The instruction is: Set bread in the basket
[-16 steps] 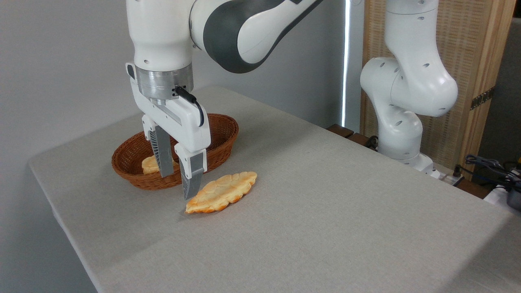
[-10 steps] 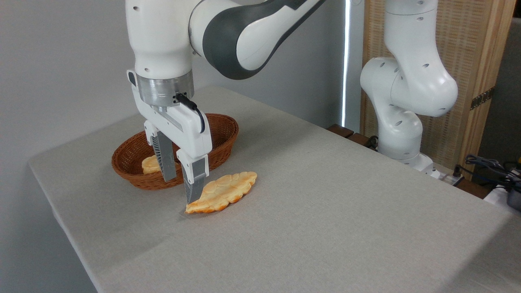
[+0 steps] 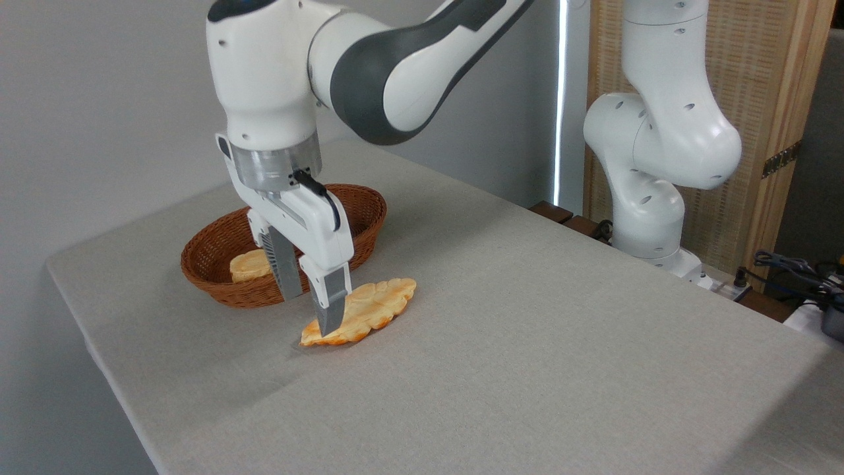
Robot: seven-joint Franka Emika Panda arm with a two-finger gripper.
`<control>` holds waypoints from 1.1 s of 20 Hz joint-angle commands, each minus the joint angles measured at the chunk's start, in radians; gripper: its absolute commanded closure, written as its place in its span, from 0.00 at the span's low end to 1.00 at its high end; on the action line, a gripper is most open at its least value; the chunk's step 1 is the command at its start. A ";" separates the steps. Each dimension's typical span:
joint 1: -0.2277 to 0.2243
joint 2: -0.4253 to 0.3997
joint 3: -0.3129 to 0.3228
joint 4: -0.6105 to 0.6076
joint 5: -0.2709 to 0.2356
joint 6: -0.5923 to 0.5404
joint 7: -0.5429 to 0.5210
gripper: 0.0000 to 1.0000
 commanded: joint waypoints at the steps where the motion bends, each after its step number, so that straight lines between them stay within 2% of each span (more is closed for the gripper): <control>1: -0.015 -0.008 -0.012 -0.038 -0.015 -0.019 -0.017 0.00; 9: -0.061 0.039 -0.020 -0.044 -0.015 -0.019 -0.023 0.00; 17: -0.059 0.038 -0.015 -0.044 -0.008 -0.021 -0.009 0.00; 21: -0.059 0.035 -0.014 -0.044 0.050 -0.044 -0.006 0.00; 22: -0.059 0.035 -0.014 -0.044 0.051 -0.053 -0.005 0.00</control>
